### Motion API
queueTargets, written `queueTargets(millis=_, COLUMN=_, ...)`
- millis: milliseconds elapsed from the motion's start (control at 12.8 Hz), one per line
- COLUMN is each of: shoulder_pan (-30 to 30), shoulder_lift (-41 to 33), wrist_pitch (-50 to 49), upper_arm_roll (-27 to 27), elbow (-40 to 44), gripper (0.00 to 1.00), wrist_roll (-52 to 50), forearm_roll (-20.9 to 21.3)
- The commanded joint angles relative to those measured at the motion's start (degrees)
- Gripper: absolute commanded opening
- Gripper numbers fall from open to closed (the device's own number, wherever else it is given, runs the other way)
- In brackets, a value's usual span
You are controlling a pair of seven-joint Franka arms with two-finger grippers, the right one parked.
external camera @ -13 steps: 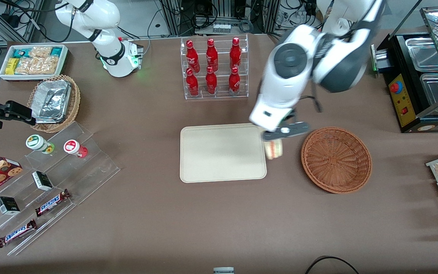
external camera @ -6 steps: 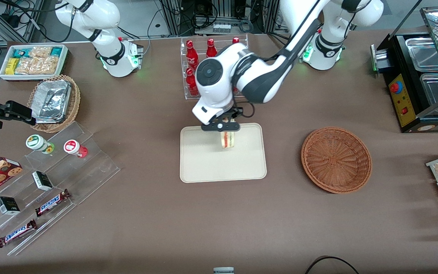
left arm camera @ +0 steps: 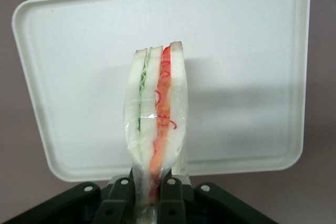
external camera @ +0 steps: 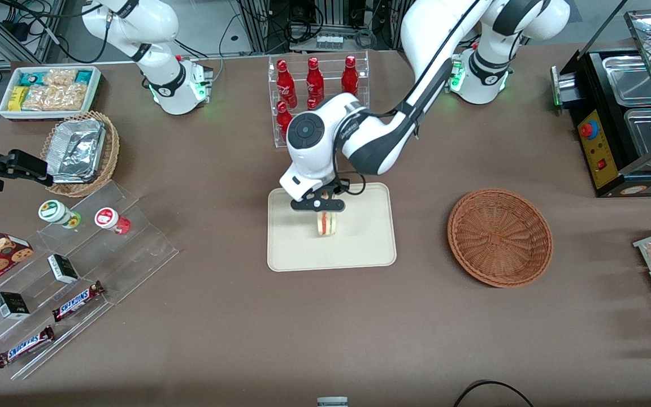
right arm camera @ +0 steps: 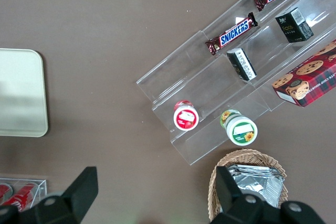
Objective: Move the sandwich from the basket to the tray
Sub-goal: 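Lower the sandwich onto the tray center and open the left gripper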
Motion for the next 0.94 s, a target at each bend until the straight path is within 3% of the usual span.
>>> queueTargets(millis=0, shoulder_pan=-1.0, shoulder_lift=3.4, wrist_pitch=0.4, upper_arm_roll=0.7, elbow=2.4, gripper=0.0, wrist_roll=-1.6, forearm_roll=1.2)
queueTargets(millis=781, shoulder_pan=-1.5, shoulder_lift=6.6, wrist_pitch=4.6, upper_arm_roll=1.0, elbow=2.6, gripper=0.0, wrist_roll=-3.0, forearm_roll=1.3)
queueTargets(millis=859, shoulder_pan=-1.4, shoulder_lift=6.4, wrist_pitch=5.0, upper_arm_roll=1.0, elbow=2.6, gripper=0.13, wrist_roll=-3.0, forearm_roll=1.3)
